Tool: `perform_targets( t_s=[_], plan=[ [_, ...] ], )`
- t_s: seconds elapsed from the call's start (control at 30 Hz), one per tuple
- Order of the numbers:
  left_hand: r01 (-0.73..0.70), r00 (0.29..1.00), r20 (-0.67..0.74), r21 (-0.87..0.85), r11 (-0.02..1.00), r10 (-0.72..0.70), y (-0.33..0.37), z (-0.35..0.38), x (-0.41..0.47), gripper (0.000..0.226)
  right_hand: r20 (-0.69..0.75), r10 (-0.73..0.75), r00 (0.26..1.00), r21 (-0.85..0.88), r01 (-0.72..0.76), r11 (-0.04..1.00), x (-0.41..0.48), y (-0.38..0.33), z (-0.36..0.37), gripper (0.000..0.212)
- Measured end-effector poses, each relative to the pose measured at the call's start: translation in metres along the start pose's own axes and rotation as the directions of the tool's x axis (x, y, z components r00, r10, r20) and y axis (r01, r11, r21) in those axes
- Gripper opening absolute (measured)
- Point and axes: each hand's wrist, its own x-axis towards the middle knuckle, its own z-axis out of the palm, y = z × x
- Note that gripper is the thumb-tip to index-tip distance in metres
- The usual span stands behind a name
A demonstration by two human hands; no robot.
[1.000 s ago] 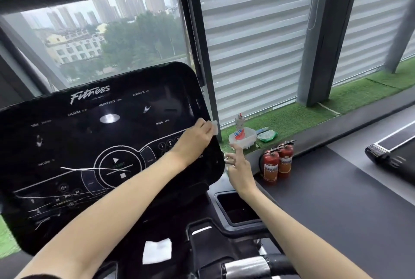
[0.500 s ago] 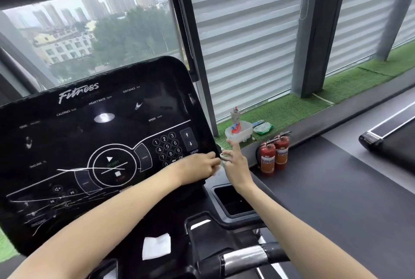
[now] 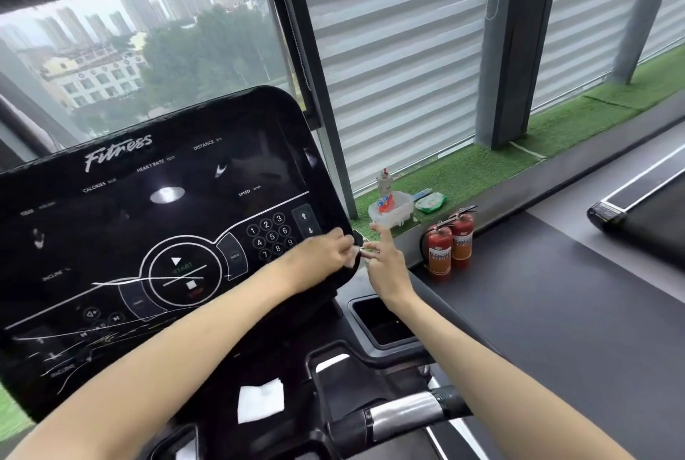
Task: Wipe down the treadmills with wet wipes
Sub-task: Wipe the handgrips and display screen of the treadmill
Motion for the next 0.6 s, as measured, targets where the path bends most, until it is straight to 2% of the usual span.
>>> perform_targets(
  t_s=[0.07, 0.17, 0.3, 0.37, 0.43, 0.47, 0.6],
  plan=[
    [-0.073, 0.982, 0.174, -0.033, 0.997, 0.077, 0.012, 0.007, -0.003, 0.015, 0.002, 0.000, 1.000, -0.011, 0.000, 1.000, 0.001, -0.001, -0.001, 0.071],
    [-0.032, 0.947, 0.313, -0.115, 0.993, 0.067, 0.011, 0.011, -0.004, 0.020, 0.007, -0.001, 1.000, -0.030, 0.001, 1.000, 0.000, -0.003, -0.001, 0.072],
    [0.072, 0.954, 0.300, -0.250, 0.966, 0.006, -0.005, 0.004, -0.016, 0.023, 0.028, -0.016, 0.999, -0.057, 0.018, 0.998, -0.004, -0.006, -0.003, 0.068],
    [0.083, 0.954, 0.299, -0.253, 0.964, -0.004, -0.008, 0.005, -0.022, 0.024, 0.037, -0.026, 0.999, -0.060, 0.028, 0.998, -0.006, -0.008, -0.004, 0.063],
    [0.093, 0.957, 0.289, -0.229, 0.969, -0.024, -0.006, 0.007, -0.023, 0.015, 0.044, -0.023, 0.999, -0.059, 0.026, 0.998, -0.008, -0.010, -0.004, 0.061],
    [0.076, 0.959, 0.282, -0.206, 0.976, -0.015, -0.006, 0.010, -0.023, 0.010, 0.044, -0.018, 0.999, -0.054, 0.020, 0.998, -0.008, -0.011, -0.004, 0.062],
    [-0.033, 0.960, 0.272, -0.110, 0.993, 0.062, -0.002, 0.016, -0.011, 0.020, 0.041, 0.011, 0.999, -0.043, -0.009, 0.999, -0.006, -0.010, -0.006, 0.070]
  ],
)
